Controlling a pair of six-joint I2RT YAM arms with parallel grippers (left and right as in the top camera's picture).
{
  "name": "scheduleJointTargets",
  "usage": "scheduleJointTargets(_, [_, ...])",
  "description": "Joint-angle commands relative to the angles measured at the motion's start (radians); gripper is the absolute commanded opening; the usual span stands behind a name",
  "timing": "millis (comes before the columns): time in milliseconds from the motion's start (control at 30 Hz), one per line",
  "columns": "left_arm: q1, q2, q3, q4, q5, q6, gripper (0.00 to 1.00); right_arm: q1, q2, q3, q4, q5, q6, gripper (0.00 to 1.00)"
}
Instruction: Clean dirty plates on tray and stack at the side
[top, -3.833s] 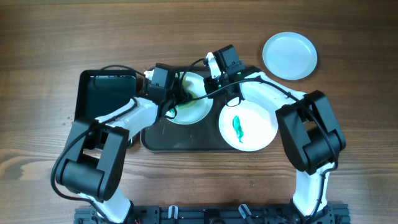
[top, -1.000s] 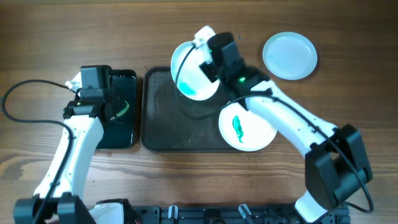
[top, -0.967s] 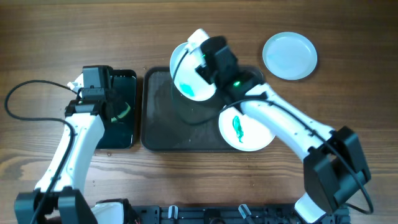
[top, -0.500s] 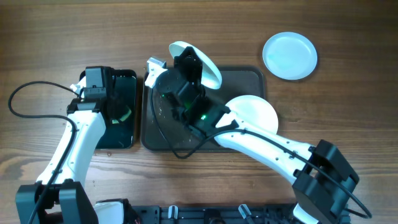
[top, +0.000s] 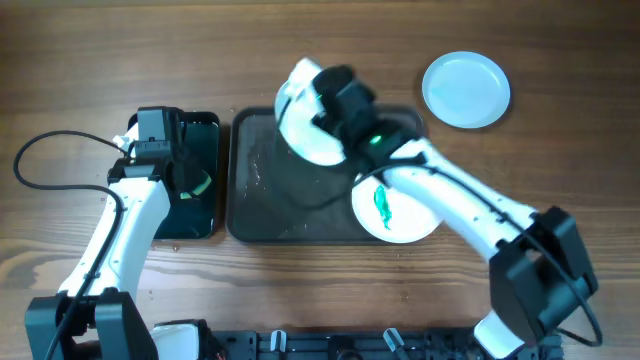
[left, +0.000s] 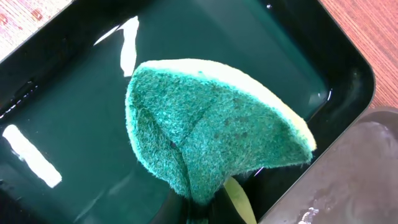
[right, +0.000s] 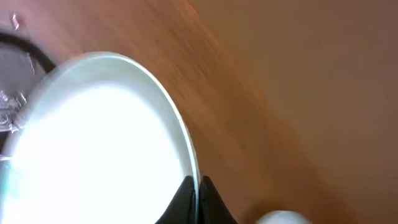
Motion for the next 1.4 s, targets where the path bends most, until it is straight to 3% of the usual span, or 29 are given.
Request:
scheduleJointTargets(0, [0.004,0.004,-0.003,0.005,0.006,-0.006,0.04,-0.25,-0.034,0.001,0.003,-0.48,0.365,0.05])
scheduleJointTargets(133, [0.003,0.004,-0.003,0.004,0.02,-0.006,0.04,-0.595,0.017,0.001,0.008,-0.673,0.713,0.05])
scheduleJointTargets(267, [0.003,0.004,-0.003,0.013,0.022,-0.006,0.04,-0.827,0.092,0.001,0.003,-0.673,0.911,0.04])
scheduleJointTargets(367, [0.003,0.004,-0.003,0.023,0.023,-0.006,0.04,-0.919,0.149,0.001,0.037,-0.674,0.986,0.04])
scheduleJointTargets(667, [0.003,0.004,-0.003,0.036,0.022,-0.006,0.04,-0.938,0.221,0.001,0.001,-0.595,0.939,0.05])
scheduleJointTargets(733, [0.003,0.004,-0.003,0.042,0.022,-0.006,0.04,-0.938,0.221,0.001,-0.045,-0.598,0.904,0.37])
scheduleJointTargets(767, [0.003,0.004,-0.003,0.042,0.022,-0.006,0.04,-0.938,0.221,0.001,-0.064,-0.599,0.901,0.47])
scheduleJointTargets(800, [0.003,0.004,-0.003,0.042,0.022,-0.006,0.04,-0.937,0.22,0.001,-0.087,-0.607,0.887,0.57])
scheduleJointTargets(867, [0.003,0.004,-0.003,0.042,0.022,-0.006,0.04,-0.937,0.211,0.001,-0.147,-0.636,0.85,0.65])
scheduleJointTargets(1100, [0.003,0.004,-0.003,0.042,0.031,-0.006,0.04,-0.886,0.021,0.001,-0.462,-0.625,0.726,0.65])
scheduleJointTargets(1233, [0.003,0.004,-0.003,0.041,0.032,-0.006,0.04,-0.816,-0.059,0.001,-0.664,-0.508,0.691,0.54])
scheduleJointTargets(1367, [0.003,0.004,-0.003,0.042,0.032,-0.006,0.04,-0.726,-0.067,-0.004,-0.781,-0.531,0.541,0.55])
